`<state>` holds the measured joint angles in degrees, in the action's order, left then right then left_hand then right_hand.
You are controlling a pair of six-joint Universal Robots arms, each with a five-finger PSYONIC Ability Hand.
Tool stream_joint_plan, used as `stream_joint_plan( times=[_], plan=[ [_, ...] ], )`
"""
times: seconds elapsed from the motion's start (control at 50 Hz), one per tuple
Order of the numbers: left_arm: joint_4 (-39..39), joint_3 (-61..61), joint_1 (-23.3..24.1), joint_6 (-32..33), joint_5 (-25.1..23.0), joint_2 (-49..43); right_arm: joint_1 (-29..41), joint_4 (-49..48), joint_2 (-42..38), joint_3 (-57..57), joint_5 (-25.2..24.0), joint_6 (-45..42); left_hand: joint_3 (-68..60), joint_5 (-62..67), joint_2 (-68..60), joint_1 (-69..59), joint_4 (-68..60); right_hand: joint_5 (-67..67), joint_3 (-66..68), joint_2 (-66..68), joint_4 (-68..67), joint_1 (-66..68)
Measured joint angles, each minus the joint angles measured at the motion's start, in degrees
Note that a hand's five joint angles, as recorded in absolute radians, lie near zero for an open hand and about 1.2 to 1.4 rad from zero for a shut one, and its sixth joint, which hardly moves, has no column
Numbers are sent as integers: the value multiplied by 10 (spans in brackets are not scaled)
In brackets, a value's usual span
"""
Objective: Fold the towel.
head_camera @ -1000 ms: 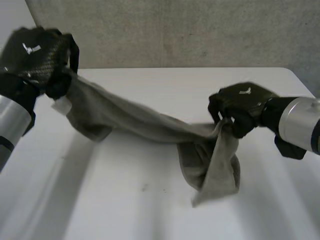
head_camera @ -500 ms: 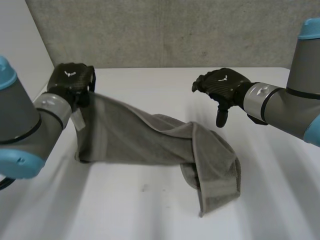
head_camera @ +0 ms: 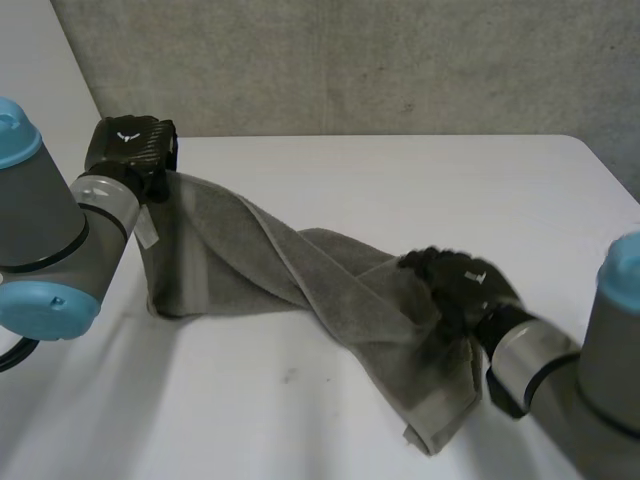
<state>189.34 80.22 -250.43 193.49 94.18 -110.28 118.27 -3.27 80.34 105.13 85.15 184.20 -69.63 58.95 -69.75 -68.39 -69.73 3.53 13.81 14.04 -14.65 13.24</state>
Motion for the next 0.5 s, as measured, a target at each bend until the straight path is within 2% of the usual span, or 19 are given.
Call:
stream_joint_plan(
  times=[0.1,0.32,0.5],
  plan=[
    [1,0,-2,0,0,0,26,-31,0,31,16,-7,0,0,0,0,0,0,0,0,0,0],
    [14,-5,-14,2,0,-13,22,-50,56,99,19,-109,0,0,0,0,0,7,6,6,-4,10],
    [39,-20,-17,6,4,-44,21,-18,99,135,2,-143,0,0,0,0,0,146,138,135,-130,139]
  ],
)
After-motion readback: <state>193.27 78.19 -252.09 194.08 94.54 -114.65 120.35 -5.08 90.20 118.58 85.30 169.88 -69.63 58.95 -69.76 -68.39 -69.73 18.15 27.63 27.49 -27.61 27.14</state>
